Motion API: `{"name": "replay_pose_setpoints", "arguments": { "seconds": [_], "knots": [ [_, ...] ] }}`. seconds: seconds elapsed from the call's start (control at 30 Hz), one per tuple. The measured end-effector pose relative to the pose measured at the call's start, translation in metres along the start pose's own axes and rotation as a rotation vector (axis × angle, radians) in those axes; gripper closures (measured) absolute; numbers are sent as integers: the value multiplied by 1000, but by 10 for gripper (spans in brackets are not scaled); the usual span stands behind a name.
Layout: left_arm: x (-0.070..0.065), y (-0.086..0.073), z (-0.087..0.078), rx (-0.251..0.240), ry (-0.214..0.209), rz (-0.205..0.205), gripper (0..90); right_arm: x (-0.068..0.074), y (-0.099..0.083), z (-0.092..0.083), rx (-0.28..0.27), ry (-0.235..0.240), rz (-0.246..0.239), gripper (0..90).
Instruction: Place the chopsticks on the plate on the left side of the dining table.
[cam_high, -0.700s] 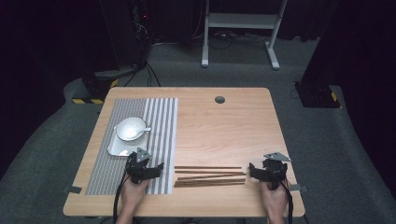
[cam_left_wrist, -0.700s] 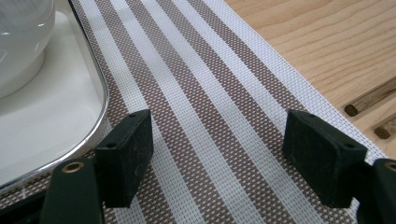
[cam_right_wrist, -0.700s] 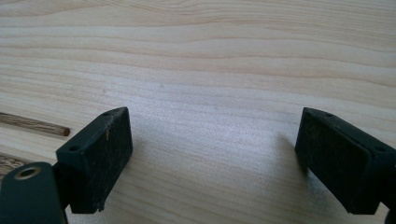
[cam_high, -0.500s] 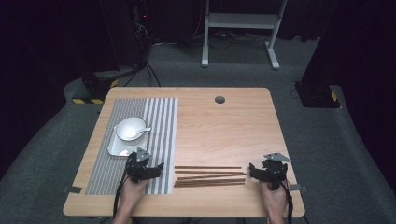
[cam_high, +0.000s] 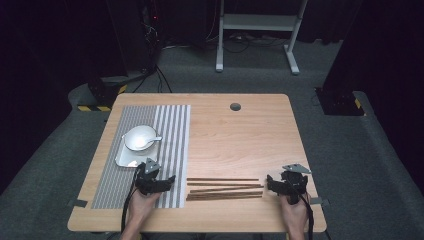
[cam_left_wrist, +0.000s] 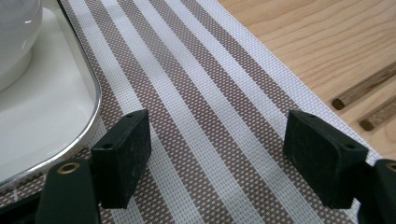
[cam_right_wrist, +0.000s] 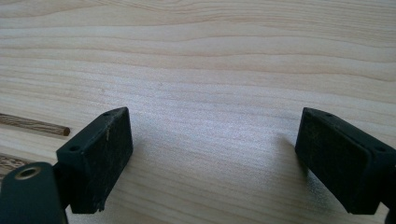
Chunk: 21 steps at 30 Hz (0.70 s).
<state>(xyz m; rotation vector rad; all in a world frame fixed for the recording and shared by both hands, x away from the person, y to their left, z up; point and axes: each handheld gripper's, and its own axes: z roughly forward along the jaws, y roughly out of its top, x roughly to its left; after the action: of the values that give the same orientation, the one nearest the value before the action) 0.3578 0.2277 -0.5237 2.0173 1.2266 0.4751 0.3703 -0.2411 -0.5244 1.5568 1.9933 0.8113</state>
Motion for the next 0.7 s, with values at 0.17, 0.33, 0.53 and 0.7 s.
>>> {"name": "replay_pose_setpoints", "arguments": {
  "seconds": [0.17,0.33,0.53,0.7],
  "knots": [
    [3,1,-10,-49,-18,-11,263,0,0,0,-2,2,-3,113],
    [4,1,-14,-56,-34,-10,245,0,0,0,-2,3,-4,115],
    [5,1,-19,-49,-34,-20,253,1,0,0,-2,4,-5,118],
    [5,4,-24,-45,-53,-4,255,1,0,0,-2,5,-5,118]
  ]
}}
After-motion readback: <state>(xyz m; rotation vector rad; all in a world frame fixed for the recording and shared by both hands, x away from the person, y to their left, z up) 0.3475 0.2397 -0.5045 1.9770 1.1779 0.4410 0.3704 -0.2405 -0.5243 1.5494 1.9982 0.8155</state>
